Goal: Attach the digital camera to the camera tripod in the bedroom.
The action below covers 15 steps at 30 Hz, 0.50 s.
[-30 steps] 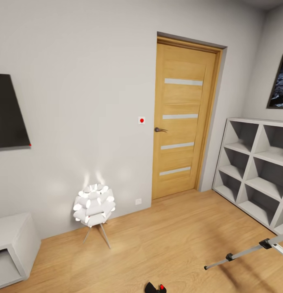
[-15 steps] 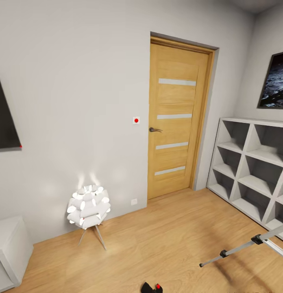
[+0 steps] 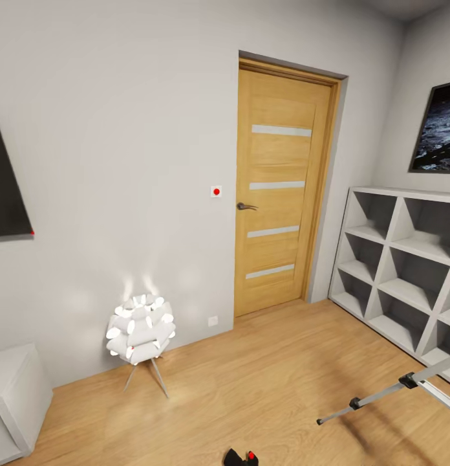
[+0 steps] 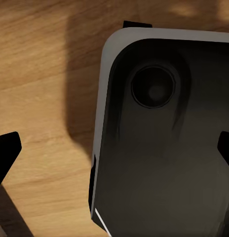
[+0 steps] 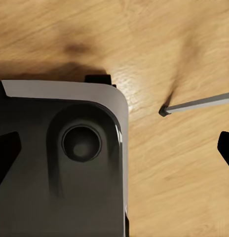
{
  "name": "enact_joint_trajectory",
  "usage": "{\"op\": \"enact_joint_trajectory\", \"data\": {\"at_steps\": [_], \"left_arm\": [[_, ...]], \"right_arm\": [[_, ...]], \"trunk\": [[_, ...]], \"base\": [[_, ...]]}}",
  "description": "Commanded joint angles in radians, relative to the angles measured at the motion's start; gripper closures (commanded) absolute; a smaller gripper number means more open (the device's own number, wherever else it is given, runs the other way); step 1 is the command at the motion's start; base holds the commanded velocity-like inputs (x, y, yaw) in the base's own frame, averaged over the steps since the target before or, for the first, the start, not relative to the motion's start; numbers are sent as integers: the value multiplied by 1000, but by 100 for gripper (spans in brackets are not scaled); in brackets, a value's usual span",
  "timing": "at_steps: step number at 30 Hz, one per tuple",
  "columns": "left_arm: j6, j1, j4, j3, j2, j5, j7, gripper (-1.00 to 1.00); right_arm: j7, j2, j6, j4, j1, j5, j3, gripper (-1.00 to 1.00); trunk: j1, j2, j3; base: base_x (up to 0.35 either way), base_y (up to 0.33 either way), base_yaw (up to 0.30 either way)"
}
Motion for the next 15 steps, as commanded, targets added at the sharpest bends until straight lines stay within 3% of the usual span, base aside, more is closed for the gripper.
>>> {"op": "enact_joint_trajectory", "data": {"at_steps": [1,4,7,10,15], "left_arm": [[1,0,-2,6,0,1,0,-100],[1,0,-2,6,0,1,0,-100],[1,18,15,7,17,-1,-2,-100],[1,35,20,7,17,-1,-3,-100],[1,64,2,9,-3,0,1,-100]], "right_arm": [[0,0,-3,0,0,1,0,-100],[-2,0,-1,0,0,7,10,-100],[3,-17,7,18,17,7,8,-100],[4,-34,6,24,34,7,9,-100],[0,-62,4,19,63,11,14,-100]], "trunk": [[0,0,-1],[0,0,-1],[0,0,-1],[0,0,-1],[0,0,-1]], "base": [[0,0,0],[0,0,0],[0,0,0],[0,0,0],[0,0,0]]}}
